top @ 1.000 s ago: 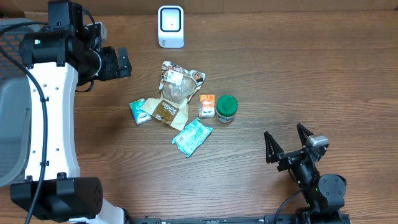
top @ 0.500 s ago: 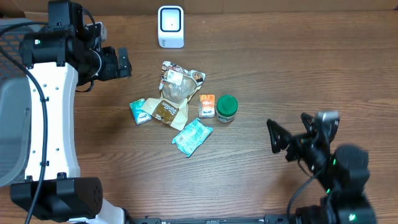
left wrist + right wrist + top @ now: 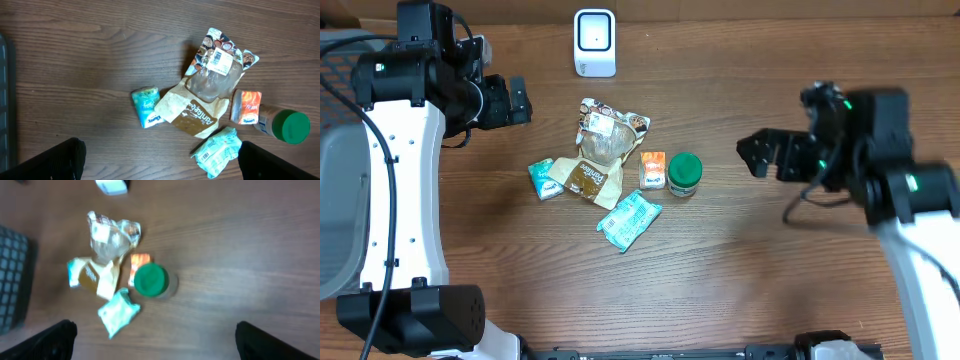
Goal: Scan the item barcode
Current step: 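Reach the right gripper to the green-capped jar and grasp it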
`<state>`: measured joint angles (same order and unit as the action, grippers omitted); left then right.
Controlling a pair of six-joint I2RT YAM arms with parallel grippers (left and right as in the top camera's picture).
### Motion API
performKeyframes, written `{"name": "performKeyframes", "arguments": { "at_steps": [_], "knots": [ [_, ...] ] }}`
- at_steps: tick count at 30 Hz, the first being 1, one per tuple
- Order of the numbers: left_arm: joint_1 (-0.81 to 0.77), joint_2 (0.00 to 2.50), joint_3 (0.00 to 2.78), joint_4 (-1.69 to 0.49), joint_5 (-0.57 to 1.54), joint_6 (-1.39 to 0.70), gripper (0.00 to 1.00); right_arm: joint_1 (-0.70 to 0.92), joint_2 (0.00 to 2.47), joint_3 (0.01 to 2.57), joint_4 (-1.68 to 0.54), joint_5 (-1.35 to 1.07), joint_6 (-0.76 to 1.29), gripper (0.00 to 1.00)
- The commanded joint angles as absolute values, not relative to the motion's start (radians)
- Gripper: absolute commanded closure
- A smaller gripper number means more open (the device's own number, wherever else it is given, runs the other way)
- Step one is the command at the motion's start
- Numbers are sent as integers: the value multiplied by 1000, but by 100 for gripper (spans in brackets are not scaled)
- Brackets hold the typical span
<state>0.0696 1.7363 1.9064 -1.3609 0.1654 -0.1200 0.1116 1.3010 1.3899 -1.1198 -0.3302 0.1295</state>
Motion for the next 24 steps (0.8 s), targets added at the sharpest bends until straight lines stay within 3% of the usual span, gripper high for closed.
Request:
{"name": "performKeyframes", "arguments": {
  "at_steps": [1, 11, 15, 24],
  "knots": [
    [69, 1726, 1927, -1357, 176, -112, 1, 161, 1440, 1492, -1163, -343, 92, 0],
    [69, 1726, 1927, -1357, 176, -112, 0, 239, 1634, 1505, -949, -474, 99, 0],
    [69, 1726, 1927, -1357, 176, -112, 0, 295, 1674, 1505, -944, -326, 108, 8],
    [69, 1726, 1927, -1357, 176, -112, 0, 420, 1803, 1505, -950, -41, 160, 8]
  ]
}}
